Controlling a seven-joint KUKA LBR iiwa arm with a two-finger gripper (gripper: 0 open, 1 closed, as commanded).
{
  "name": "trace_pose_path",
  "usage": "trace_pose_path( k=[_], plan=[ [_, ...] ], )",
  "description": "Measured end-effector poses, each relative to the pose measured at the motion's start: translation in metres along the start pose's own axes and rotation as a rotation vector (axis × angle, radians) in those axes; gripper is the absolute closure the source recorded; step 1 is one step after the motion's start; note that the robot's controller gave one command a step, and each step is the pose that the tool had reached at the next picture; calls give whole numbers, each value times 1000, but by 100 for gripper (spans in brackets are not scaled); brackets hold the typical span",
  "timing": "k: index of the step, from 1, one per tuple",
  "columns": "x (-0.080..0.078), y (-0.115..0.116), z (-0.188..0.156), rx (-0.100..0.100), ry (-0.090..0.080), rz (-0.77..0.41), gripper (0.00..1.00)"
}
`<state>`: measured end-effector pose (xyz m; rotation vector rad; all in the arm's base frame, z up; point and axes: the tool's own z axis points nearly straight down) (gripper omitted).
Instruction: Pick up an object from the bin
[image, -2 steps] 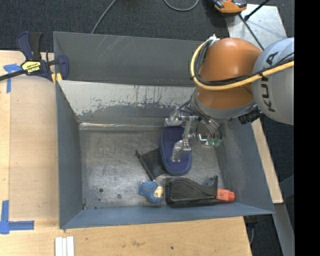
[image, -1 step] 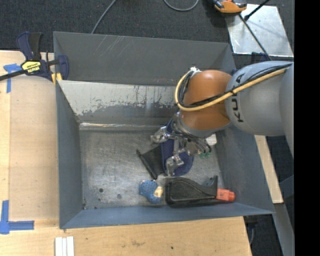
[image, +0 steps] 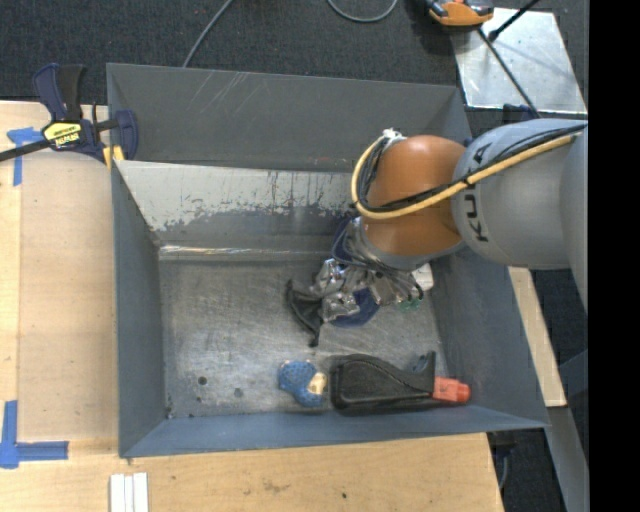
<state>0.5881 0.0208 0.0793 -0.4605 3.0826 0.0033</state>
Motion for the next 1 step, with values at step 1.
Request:
trace_pose_path(
  k=[1],
  plan=[
    [9, -29, -169, 1, 14, -204, 100]
  ],
)
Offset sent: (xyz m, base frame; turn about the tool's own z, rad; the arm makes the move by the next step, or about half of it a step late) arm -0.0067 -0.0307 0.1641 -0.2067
